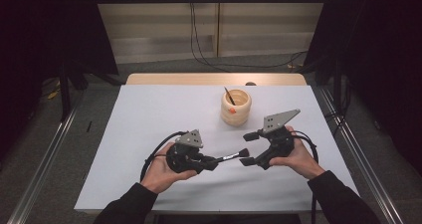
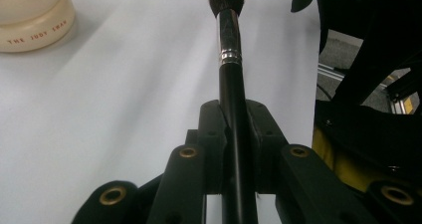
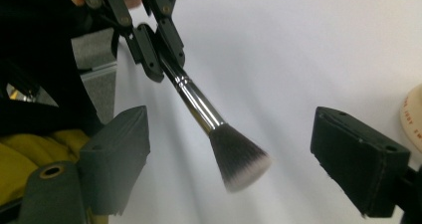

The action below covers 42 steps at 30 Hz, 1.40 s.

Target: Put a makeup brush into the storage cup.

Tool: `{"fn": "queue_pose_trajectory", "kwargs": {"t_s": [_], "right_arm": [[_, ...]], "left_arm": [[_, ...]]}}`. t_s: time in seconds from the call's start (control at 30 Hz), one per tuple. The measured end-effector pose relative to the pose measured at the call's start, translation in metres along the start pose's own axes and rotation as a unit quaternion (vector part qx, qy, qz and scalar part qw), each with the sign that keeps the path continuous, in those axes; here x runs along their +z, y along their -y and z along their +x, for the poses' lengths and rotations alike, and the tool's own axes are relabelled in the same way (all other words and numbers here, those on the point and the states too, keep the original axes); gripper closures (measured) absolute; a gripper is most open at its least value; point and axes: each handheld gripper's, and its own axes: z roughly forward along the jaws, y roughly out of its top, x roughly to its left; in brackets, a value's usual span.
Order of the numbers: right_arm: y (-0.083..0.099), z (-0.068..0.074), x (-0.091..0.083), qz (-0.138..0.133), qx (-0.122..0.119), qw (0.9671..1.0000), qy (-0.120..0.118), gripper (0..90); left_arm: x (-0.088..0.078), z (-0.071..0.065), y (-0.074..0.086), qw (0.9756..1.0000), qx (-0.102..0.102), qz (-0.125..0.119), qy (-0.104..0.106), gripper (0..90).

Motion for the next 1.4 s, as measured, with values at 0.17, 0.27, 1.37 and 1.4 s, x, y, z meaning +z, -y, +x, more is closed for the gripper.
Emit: {"fn": "queue_pose_trajectory", "kwargs": {"t_s": [0.17, 0.27, 1.37, 1.4], "right_arm": [[-0.001, 0.002, -0.007, -0.036, 0.000, 0.9993, 0.003, 17.2], [-0.001, 0.002, -0.012, -0.064, -0.001, 0.9979, 0.005, 19.1], [0.001, -0.001, -0.012, -0.108, 0.004, 0.9939, -0.022, 36.9], [0.001, -0.001, -0.012, -0.110, 0.003, 0.9937, -0.025, 37.4]], "left_arm": [[-0.006, -0.004, -0.001, 0.9998, 0.003, -0.021, -0.005, 79.3], [-0.009, -0.004, -0.001, 0.9992, 0.004, -0.039, -0.007, 79.3], [-0.021, -0.008, -0.007, 0.9915, 0.025, -0.127, -0.016, 79.2], [-0.021, -0.009, -0.008, 0.9915, 0.027, -0.126, -0.019, 79.3]]}}
